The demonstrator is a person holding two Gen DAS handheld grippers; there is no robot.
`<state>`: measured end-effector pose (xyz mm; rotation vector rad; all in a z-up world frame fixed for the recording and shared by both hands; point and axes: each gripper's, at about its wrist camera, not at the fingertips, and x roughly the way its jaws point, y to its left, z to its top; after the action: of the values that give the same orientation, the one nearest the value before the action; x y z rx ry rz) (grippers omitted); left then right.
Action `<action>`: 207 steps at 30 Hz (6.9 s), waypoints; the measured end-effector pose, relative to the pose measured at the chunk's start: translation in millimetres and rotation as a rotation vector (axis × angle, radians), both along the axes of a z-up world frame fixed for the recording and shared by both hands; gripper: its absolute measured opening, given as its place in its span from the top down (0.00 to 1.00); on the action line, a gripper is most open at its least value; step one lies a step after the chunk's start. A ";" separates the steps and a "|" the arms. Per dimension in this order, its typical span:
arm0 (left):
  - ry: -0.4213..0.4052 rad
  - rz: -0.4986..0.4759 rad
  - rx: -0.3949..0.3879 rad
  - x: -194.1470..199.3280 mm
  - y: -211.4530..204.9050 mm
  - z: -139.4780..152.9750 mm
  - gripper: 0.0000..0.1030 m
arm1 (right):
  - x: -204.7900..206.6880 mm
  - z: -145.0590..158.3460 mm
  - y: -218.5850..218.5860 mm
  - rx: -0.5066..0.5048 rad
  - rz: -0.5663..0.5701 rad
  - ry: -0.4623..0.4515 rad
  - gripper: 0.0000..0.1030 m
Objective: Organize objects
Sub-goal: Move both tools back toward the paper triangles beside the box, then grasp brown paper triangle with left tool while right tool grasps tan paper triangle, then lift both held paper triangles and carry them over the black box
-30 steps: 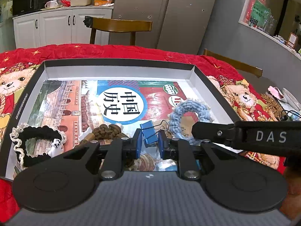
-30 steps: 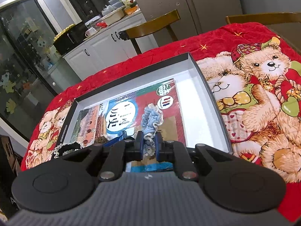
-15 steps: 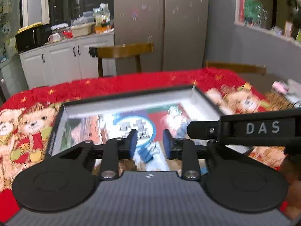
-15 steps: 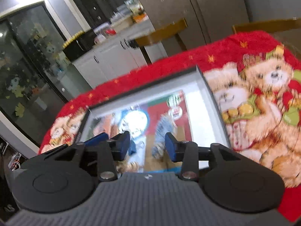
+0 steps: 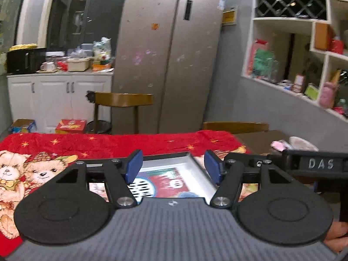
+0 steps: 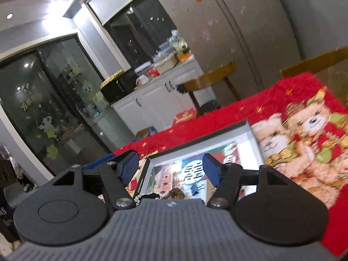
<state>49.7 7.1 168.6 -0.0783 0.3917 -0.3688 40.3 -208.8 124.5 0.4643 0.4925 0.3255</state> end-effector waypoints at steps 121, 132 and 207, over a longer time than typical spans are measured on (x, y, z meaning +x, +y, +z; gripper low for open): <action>0.119 0.028 0.162 -48.9 -55.1 -177.7 0.52 | -18.9 -124.9 -21.4 0.023 -0.068 0.169 0.61; 0.196 0.045 0.173 -36.3 -53.8 -188.0 0.59 | -15.8 -129.3 -22.7 0.034 -0.059 0.193 0.61; 0.377 0.275 -0.011 148.8 95.8 -119.4 0.62 | 164.9 -88.2 89.0 0.047 -0.014 0.289 0.61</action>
<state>198.5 102.9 49.2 -0.2115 0.7427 -0.0817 205.2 -119.8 36.3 0.5640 0.7636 0.2579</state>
